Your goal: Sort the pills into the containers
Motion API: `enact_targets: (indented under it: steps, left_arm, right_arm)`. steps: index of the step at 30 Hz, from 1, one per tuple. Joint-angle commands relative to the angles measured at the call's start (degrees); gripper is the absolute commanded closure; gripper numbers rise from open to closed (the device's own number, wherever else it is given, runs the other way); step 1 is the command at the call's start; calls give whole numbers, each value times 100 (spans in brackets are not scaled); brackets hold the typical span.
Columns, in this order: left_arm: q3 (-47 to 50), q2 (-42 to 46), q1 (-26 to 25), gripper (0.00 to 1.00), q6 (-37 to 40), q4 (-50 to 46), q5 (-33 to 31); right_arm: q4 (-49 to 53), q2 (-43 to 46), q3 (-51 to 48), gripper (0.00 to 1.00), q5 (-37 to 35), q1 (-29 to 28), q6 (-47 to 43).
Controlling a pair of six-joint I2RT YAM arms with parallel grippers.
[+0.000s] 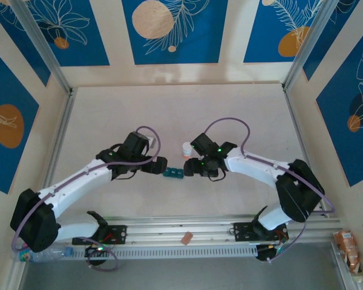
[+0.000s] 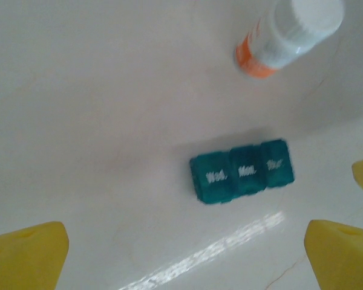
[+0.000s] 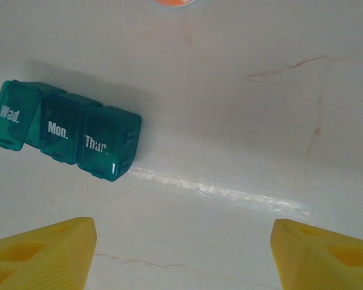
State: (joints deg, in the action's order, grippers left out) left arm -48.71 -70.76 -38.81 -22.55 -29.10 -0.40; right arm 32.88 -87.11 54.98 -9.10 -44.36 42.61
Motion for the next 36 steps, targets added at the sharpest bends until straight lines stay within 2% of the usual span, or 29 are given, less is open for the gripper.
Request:
enact_targets:
  steps: [1,7,18,36]
  left_arm:
    - [-157,-184,-219,0,389,-445,-361]
    - [-15,-379,-446,0,350,-364,-481]
    - [532,-319,-464,0,191,40,-378]
    - [792,-882,-465,0,128,736,-328]
  right_arm:
    - [83,-318,342,23,-254,-171,171]
    - [39,-698,581,23,-467,-231,246]
    - [-8,-1254,891,24,-412,-227,237]
    - [21,-1528,796,25,-473,-310,283]
